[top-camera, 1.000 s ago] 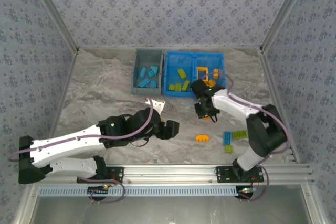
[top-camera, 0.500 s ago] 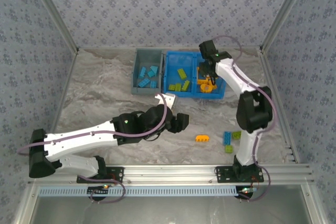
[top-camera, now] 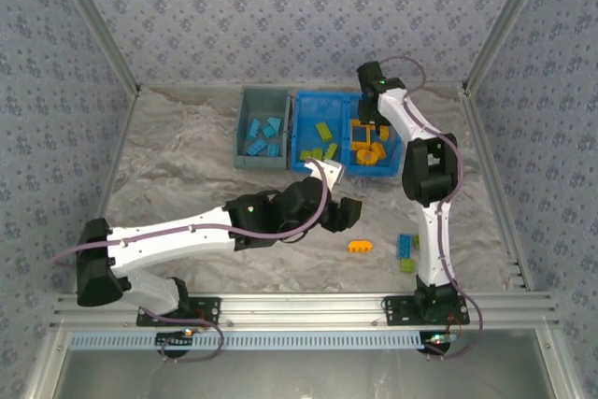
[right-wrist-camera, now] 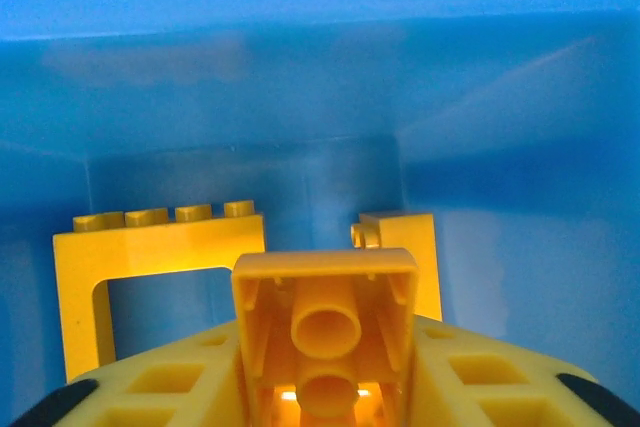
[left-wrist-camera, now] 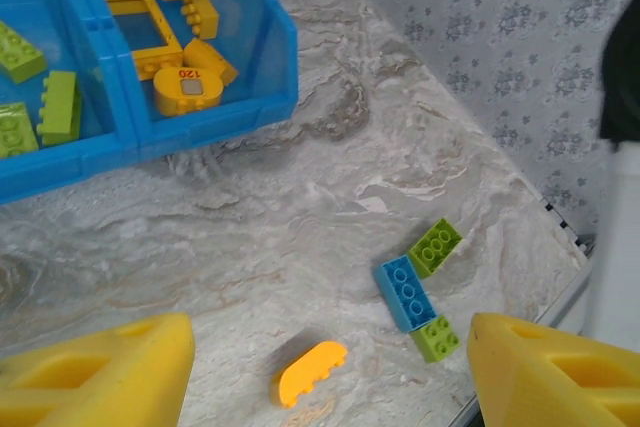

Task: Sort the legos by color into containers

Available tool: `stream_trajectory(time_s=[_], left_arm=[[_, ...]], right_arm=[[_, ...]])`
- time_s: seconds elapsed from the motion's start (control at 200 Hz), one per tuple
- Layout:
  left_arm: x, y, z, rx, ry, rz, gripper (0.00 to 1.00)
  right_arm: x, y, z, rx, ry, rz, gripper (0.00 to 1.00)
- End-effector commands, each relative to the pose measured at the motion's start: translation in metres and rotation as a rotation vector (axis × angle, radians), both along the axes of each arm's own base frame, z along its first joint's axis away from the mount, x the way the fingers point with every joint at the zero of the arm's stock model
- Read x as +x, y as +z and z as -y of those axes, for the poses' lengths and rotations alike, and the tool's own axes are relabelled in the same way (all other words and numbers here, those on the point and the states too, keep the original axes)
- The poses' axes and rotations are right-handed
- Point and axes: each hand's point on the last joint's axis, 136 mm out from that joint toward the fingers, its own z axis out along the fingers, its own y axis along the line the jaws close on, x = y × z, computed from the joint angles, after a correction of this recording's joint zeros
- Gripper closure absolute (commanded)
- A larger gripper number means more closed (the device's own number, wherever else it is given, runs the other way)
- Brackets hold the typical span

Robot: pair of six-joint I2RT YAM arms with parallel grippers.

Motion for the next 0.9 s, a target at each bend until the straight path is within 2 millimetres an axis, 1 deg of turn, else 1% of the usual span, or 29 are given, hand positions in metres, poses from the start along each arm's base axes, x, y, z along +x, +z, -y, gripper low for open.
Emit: stream_trajectory(time_s=[0.0,0.09,0.19,0.27,0.345,0.425,0.48,0.56,0.61,0.645,0.725,0.735,0.745,0.819,0.849,0.899], left_arm=[[-0.002,0.022,0.012,-0.036,-0.041,0.039,0.28],[-0.001,0.027,0.012,-0.041,-0.04,0.05,0.27],[-0.002,0.034,0.011,-0.049,-0.045,0.061,0.27],[-0.001,0.036,0.01,-0.046,-0.043,0.064,0.27],[-0.002,0.034,0.011,-0.038,-0.044,0.058,0.27],[-0.003,0.032,0.012,-0.034,-0.051,0.047,0.27],[-0.004,0.029,0.014,-0.027,-0.056,0.038,0.27],[-0.005,0.023,0.021,-0.008,-0.074,0.018,0.27],[-0.007,0.018,0.027,0.005,-0.093,0.004,0.27],[-0.009,0.012,0.032,0.012,-0.114,-0.009,0.27],[-0.015,-0.003,0.049,0.035,-0.174,-0.041,0.28],[-0.015,-0.004,0.051,0.038,-0.182,-0.045,0.28],[-0.016,-0.007,0.053,0.042,-0.189,-0.05,0.29],[-0.018,-0.027,0.07,0.09,-0.228,-0.101,0.28],[-0.02,-0.038,0.076,0.119,-0.241,-0.125,0.28],[-0.021,-0.051,0.088,0.157,-0.258,-0.161,0.28]], right_arm=[[-0.003,0.0,0.0,-0.024,-0.006,-0.028,0.5],[-0.004,0.009,-0.004,-0.033,0.0,-0.016,0.42],[-0.007,0.028,-0.01,-0.033,0.015,0.018,0.41],[-0.011,0.052,-0.017,-0.031,0.028,0.065,0.43],[-0.018,0.082,-0.024,-0.022,0.041,0.123,0.44],[-0.03,0.117,-0.026,-0.011,0.046,0.187,0.46],[-0.043,0.144,-0.025,-0.007,0.046,0.231,0.46],[-0.071,0.178,-0.017,0.001,0.037,0.287,0.46],[-0.092,0.195,-0.009,0.019,0.026,0.314,0.45],[-0.108,0.204,-0.004,0.031,0.017,0.324,0.45],[-0.15,0.217,0.01,0.058,0.0,0.33,0.43],[-0.154,0.216,0.011,0.059,-0.002,0.322,0.43],[-0.161,0.22,0.013,0.067,-0.005,0.33,0.42],[-0.201,0.224,0.026,0.098,-0.028,0.329,0.4],[-0.217,0.226,0.031,0.105,-0.035,0.33,0.4],[-0.243,0.225,0.041,0.117,-0.051,0.321,0.39]])
